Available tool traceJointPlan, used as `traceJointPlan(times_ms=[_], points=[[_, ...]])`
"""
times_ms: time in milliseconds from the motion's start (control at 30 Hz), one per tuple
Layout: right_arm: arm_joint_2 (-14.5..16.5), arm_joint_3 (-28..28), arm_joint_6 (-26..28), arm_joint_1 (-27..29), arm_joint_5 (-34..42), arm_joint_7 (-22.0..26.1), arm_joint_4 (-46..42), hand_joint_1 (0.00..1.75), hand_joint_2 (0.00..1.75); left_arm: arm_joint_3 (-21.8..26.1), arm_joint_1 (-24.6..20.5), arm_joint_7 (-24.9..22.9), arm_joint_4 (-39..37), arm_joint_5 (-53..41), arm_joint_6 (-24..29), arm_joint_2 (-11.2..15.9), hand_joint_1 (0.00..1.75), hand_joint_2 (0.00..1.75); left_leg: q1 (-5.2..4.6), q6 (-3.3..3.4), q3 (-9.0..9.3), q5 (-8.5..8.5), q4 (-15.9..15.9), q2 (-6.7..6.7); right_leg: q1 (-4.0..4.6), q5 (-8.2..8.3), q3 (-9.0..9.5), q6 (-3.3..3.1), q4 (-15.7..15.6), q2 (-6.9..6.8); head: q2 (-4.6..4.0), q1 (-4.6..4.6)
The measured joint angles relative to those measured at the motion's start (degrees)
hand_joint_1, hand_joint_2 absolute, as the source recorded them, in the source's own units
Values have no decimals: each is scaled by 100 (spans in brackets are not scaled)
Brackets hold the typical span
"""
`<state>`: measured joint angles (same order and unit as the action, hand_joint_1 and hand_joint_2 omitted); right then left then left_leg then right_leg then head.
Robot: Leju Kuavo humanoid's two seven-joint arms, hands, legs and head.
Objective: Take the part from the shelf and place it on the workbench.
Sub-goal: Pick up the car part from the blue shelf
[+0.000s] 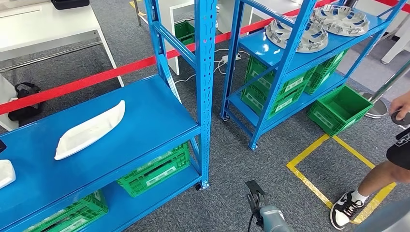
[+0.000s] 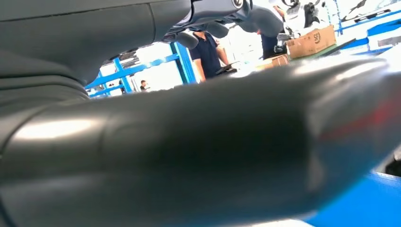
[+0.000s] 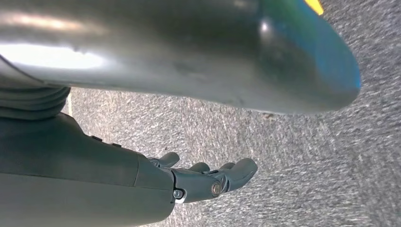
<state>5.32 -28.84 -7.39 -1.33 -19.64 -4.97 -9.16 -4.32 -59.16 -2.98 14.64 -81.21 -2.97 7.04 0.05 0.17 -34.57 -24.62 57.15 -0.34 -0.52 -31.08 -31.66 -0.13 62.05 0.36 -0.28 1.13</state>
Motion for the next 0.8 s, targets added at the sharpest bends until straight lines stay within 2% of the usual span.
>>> traceJointPlan(times_ms=[33,100,133,167,200,233,267,333,400,433,533,567,667,800], points=[[7,-3,1,-7,-41,-43,0,0,0,-1,-12,2,4,-5,0,-28,0,0,4,24,36,-25,-5,-4,-6,-85,-187,22,320,-5,0,7],[21,2,-6,-6,-186,-69,0,0,0,0,-10,77,3,37,49,-16,0,0,-2,49,88,-97,3,-21,-9,-325,-684,53,1041,-9,0,21],[25,12,-15,-3,-261,-47,0,0,0,1,11,168,3,82,98,30,0,0,-7,45,123,-139,11,-27,-9,-379,-875,58,1232,-9,0,25],[27,30,-28,0,-328,2,0,0,0,3,38,294,5,141,161,115,0,0,-10,33,168,-187,21,-26,-8,-324,-973,52,1233,-9,0,28],[25,52,-45,2,-380,59,0,0,0,9,65,432,9,209,221,233,0,0,-11,16,223,-239,31,-13,-7,-133,-958,41,1019,-10,0,32],[16,77,-62,7,-420,113,0,0,0,22,88,568,13,291,268,355,0,0,-10,-4,286,-296,41,9,-8,155,-851,26,640,-10,0,32],[4,102,-84,13,-451,149,1,0,0,47,107,687,11,399,297,477,0,0,-13,-26,342,-348,47,32,-3,375,-731,10,270,-8,0,26],[-25,141,-114,21,-485,154,2,0,0,146,147,845,4,657,309,663,0,0,-17,-76,392,-416,54,52,21,546,-570,-34,-193,-3,0,16],[-49,163,-128,21,-522,110,3,0,0,282,241,913,3,891,313,793,0,0,-24,-127,399,-442,72,36,36,511,-529,-76,-244,-7,0,12],[-56,173,-134,16,-546,71,3,0,0,347,317,936,8,976,324,845,0,0,-28,-116,418,-457,69,34,32,551,-499,-78,-246,-12,0,14],[-62,211,-156,-27,-590,-74,4,0,0,474,575,976,53,1143,386,943,0,131,-35,-44,495,-480,7,50,30,539,-456,-71,-249,-10,0,14],[-62,219,-161,-33,-591,-114,4,0,0,503,638,974,69,1188,383,960,0,175,-36,-46,510,-481,-17,54,30,530,-453,-84,-251,-6,0,13],[-62,222,-160,-33,-577,-163,3,0,0,632,708,962,86,1441,69,976,0,175,-40,-71,530,-482,-65,57,30,509,-452,-115,-254,-9,0,15],[-66,221,-157,-35,-532,-94,2,0,0,890,704,978,90,1846,-637,981,0,175,-39,-153,535,-477,-89,56,32,499,-451,-132,-253,-12,0,15]])
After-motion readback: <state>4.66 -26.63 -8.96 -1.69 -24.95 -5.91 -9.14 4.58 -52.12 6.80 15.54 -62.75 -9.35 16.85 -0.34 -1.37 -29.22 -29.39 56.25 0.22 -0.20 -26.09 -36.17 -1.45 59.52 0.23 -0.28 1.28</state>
